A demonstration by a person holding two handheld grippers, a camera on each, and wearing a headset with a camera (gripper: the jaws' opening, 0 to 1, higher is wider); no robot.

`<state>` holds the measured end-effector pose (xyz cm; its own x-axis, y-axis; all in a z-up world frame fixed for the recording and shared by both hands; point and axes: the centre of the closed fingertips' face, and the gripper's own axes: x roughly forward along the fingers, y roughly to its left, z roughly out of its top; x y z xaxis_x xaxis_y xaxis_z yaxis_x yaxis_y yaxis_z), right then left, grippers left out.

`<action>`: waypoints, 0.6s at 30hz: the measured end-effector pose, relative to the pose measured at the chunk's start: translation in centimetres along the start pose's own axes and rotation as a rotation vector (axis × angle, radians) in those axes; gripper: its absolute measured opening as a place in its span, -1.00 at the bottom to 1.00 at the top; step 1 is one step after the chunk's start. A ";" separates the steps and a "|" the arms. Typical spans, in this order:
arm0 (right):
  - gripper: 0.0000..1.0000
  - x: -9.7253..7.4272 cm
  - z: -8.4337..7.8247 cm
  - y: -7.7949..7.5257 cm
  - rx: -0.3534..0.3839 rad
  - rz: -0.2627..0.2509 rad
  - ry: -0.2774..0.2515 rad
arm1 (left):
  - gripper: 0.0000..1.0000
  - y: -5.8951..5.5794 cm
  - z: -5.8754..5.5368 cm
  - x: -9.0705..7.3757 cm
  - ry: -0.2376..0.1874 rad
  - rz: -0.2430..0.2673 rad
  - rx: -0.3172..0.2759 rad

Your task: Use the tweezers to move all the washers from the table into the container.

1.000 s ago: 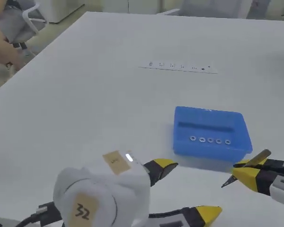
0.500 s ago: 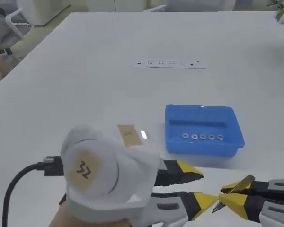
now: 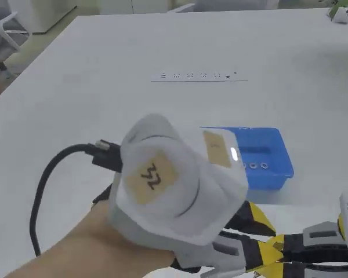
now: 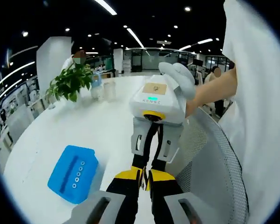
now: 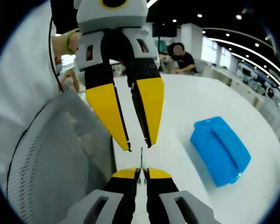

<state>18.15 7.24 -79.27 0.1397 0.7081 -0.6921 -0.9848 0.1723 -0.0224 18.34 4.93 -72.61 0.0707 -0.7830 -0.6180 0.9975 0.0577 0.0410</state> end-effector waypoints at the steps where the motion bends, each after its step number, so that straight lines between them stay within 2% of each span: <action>1: -0.94 0.0 0.1 0.0 -0.017 -0.004 0.008 | -0.95 -0.1 0.0 0.2 0.002 -0.002 0.000; 3: -0.94 0.1 0.1 0.1 -0.040 -0.001 0.025 | -0.97 -0.1 -0.1 0.5 0.020 -0.005 0.034; 4: -0.94 0.1 0.1 0.0 -0.050 -0.004 0.033 | -1.00 -0.1 -0.5 0.6 0.050 -0.014 0.079; 5: -0.94 0.1 -0.1 -0.1 -0.061 -0.013 0.047 | -1.00 -0.1 -0.7 0.7 0.064 -0.018 0.093; 7: -0.94 0.1 -0.6 -0.6 -0.085 -0.029 0.079 | -1.00 -0.2 -0.9 0.7 0.077 -0.021 0.100; 12: -0.94 -0.3 -1.1 -1.5 -0.077 -0.059 0.084 | -1.00 0.7 -1.1 0.8 0.073 -0.005 0.103; 18: -0.92 0.2 -2.2 -2.9 -0.086 -0.094 0.105 | -1.00 2.0 -2.4 1.6 0.112 0.019 0.107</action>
<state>20.79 5.38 -80.89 0.2240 0.6152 -0.7559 -0.9738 0.1718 -0.1488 20.41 5.23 -75.38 0.0945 -0.7084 -0.6995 0.9911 0.0005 0.1334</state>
